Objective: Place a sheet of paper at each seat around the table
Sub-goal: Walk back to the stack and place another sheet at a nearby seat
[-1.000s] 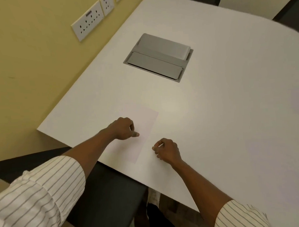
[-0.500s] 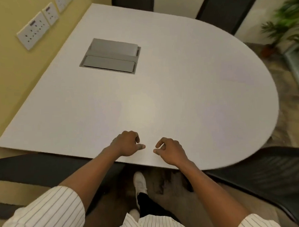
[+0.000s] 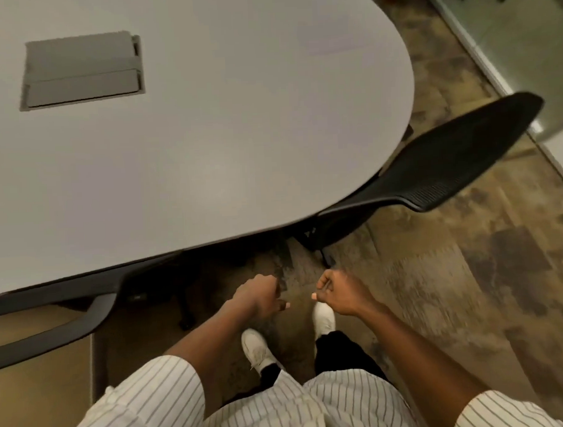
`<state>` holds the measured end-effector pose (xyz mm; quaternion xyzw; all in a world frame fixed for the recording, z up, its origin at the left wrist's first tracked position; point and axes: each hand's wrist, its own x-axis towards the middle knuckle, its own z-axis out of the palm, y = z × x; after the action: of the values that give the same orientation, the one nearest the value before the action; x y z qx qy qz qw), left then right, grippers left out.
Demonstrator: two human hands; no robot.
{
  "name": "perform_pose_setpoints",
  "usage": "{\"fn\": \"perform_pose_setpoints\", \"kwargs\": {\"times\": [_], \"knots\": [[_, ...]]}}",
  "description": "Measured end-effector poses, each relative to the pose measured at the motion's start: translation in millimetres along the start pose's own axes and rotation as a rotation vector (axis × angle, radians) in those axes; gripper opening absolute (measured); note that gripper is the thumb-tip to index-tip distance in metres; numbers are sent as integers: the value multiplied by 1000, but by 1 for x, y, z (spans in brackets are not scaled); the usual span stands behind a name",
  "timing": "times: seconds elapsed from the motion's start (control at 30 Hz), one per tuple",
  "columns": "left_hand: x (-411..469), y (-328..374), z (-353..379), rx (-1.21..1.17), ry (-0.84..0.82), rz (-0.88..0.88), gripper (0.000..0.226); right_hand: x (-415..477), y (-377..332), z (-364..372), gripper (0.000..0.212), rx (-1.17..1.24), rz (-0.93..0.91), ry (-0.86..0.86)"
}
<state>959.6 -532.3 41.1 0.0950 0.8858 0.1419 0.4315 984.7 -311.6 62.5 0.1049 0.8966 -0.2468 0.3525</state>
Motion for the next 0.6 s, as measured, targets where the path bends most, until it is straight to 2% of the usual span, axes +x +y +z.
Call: {"fn": "perform_pose_setpoints", "kwargs": {"times": [0.17,0.4,0.6], "knots": [[20,57,40,57,-71,16,41,-16,93,-11,36,50,108,0],[67,179,72,120,-92,8,49,-19,225,-51,65,47,110,11],[112,321,94,124,-123,14,51,-10,340,-109,63,-1,78,-11]]}}
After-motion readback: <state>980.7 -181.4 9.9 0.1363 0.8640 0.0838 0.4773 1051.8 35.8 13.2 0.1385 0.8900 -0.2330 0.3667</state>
